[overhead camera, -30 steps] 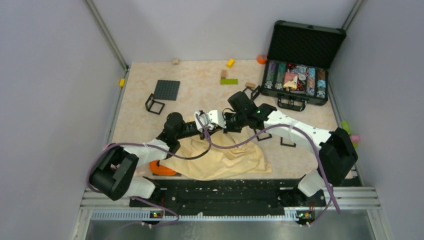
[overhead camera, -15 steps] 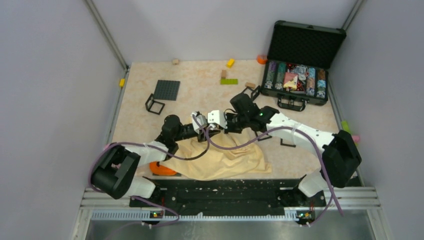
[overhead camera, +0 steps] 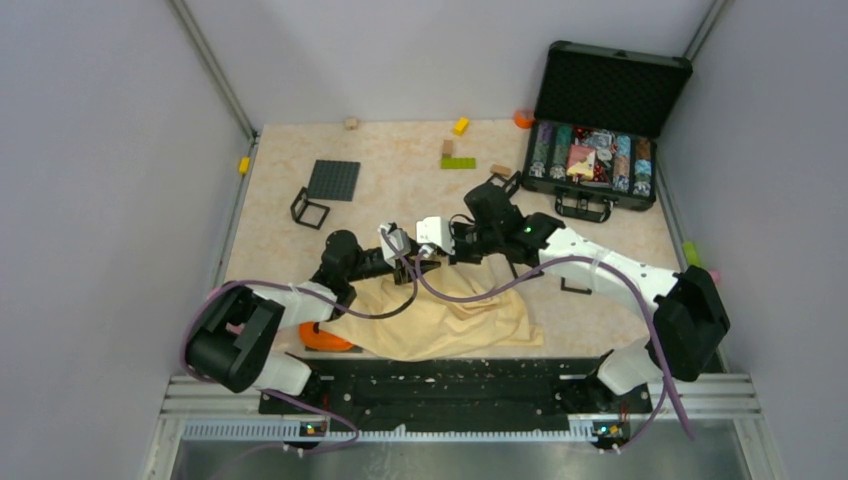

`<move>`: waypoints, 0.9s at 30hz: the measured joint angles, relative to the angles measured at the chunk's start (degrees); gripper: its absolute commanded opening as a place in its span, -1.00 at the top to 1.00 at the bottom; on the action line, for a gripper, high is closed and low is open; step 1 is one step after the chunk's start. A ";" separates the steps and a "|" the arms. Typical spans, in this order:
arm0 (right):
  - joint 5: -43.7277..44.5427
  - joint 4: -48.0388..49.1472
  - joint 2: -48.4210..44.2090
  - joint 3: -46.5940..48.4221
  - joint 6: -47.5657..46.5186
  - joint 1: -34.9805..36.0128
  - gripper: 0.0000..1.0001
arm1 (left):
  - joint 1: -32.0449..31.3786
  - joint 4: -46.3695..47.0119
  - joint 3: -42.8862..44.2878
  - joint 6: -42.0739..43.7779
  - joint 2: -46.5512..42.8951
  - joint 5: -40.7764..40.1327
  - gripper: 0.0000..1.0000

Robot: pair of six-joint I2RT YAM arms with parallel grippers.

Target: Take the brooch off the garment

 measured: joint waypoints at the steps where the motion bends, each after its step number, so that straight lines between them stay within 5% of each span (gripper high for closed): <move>1: -0.04 -0.07 0.00 0.00 -0.02 0.00 1.00 | 0.02 0.13 0.00 0.00 -0.02 0.15 0.23; 7: -0.52 -0.61 0.00 0.02 -0.04 0.00 1.00 | 0.00 -0.15 0.02 0.07 -0.13 0.98 0.47; 21: -0.92 -1.55 0.72 0.52 -0.11 0.07 1.00 | 0.00 0.04 0.96 -0.83 -0.07 1.77 0.58; 25: -0.87 -1.75 0.81 0.52 -0.13 0.11 1.00 | -0.15 -0.85 1.64 -0.57 0.04 1.84 0.99; 27: -0.66 -1.88 0.81 0.57 -0.33 0.13 1.00 | -0.37 -2.27 2.19 0.11 0.04 1.84 1.00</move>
